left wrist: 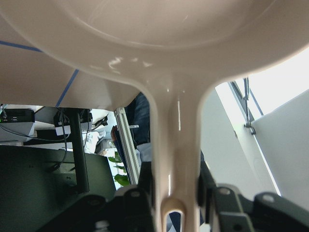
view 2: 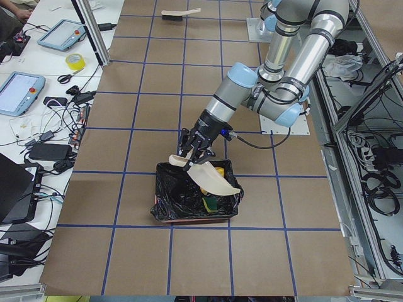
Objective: Sweep and dump trash into bin
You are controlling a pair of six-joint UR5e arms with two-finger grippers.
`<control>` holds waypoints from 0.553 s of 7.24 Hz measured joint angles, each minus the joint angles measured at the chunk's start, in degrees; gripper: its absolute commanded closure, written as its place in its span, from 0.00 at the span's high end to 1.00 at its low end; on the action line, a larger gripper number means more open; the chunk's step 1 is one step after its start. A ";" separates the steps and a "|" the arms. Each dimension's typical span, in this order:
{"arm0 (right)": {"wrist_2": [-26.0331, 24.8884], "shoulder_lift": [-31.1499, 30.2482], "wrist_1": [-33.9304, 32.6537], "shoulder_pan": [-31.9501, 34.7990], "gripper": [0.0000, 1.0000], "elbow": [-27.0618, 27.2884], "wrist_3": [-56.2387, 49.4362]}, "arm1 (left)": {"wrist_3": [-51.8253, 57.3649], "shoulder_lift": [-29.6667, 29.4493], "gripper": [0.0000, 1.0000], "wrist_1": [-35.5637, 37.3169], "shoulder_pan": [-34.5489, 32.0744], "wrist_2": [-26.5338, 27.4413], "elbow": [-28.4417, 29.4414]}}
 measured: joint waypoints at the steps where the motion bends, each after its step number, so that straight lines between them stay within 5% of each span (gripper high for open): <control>1: -0.03 -0.18 0.13 0.04 1.00 0.08 -0.02 | -6.25 0.10 0.00 -8.54 -1.13 0.50 2.70; 4: -0.03 -0.38 0.24 0.08 1.00 0.20 -0.06 | -23.47 -0.51 0.00 -19.08 -5.19 0.37 4.14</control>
